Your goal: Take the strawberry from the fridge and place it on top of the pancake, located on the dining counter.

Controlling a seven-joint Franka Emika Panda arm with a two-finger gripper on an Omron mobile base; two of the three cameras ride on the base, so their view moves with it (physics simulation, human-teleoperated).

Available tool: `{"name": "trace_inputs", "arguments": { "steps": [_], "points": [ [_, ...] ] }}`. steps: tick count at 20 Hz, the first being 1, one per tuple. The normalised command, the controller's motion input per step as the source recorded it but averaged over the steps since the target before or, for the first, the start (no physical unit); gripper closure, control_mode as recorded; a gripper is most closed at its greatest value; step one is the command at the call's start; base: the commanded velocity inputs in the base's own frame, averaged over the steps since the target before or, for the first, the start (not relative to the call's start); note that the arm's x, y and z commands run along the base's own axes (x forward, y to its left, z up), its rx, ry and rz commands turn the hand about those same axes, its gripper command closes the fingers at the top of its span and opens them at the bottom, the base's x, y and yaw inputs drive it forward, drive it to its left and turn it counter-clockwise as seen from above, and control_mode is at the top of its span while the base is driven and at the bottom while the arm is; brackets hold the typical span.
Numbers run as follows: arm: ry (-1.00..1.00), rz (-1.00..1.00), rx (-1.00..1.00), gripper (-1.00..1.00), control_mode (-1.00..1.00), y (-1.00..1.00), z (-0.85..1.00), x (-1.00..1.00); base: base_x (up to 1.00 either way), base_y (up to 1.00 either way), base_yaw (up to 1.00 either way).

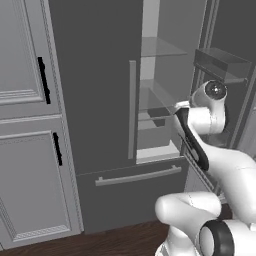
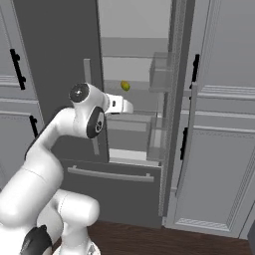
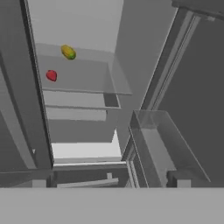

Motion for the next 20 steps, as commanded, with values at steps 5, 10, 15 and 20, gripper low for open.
{"name": "trace_inputs", "arguments": {
  "steps": [5, 10, 15, 20],
  "points": [
    [0.0, 0.0, 0.11, -1.0, -1.0, 0.96, 0.0, 0.0, 0.0, 0.0, 0.0],
    [0.0, 0.0, 0.03, -1.0, -1.0, 0.98, 0.11, 0.02, 0.0, 0.0, 0.0],
    [0.0, 0.0, 0.06, -1.0, -1.0, 0.81, 0.03, 0.18, 0.0, 0.0, 0.0],
    [0.0, 0.0, 0.05, -1.0, -1.0, 0.16, 0.0, 0.37, 0.0, 0.0, 0.0]
  ]
}}
